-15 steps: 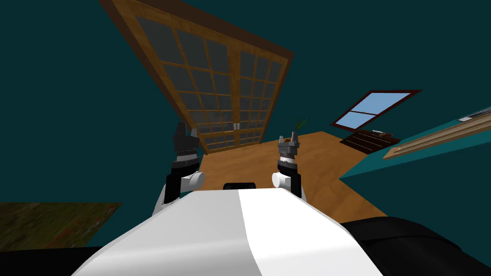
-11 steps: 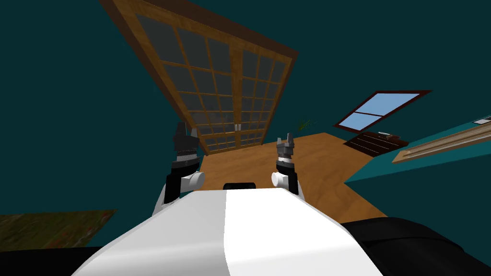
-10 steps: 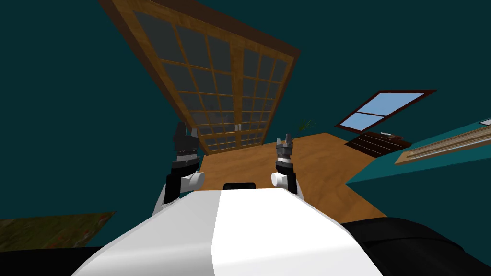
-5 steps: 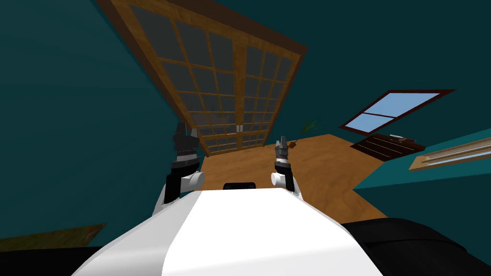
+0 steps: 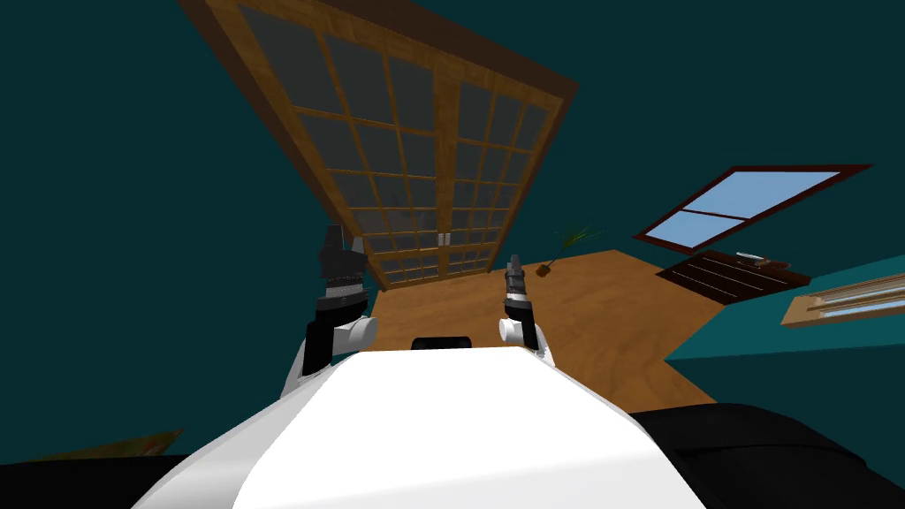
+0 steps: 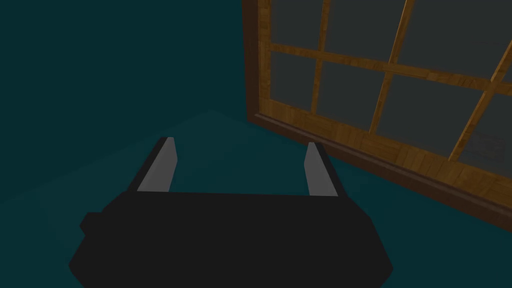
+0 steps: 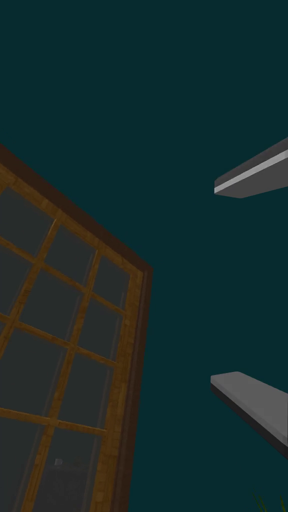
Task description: Pull the door open
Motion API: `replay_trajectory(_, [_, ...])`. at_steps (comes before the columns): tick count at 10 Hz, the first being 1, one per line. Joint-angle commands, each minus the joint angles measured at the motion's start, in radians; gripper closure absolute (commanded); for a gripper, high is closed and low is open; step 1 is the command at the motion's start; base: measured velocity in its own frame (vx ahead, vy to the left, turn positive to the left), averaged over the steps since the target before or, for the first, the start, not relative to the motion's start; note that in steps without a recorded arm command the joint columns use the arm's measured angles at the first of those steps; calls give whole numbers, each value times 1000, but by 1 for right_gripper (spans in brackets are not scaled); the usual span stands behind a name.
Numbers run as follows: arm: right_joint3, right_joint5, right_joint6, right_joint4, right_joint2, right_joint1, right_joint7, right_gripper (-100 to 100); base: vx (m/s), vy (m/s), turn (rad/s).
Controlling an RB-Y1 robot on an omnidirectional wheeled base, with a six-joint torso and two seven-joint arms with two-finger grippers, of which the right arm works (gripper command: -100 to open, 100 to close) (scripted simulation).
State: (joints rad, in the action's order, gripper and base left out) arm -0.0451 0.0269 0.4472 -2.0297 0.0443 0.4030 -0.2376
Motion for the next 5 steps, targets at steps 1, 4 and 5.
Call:
replay_trajectory(1, [-8,12,13,36,8,-8,-31,-100,111,31,37])
replay_trajectory(4, [-22,37,35,106,18,-27,-91,-100,95,31,40])
replay_trajectory(5, [-26,45,43,130,21,-34,-112,-100,89,25,41])
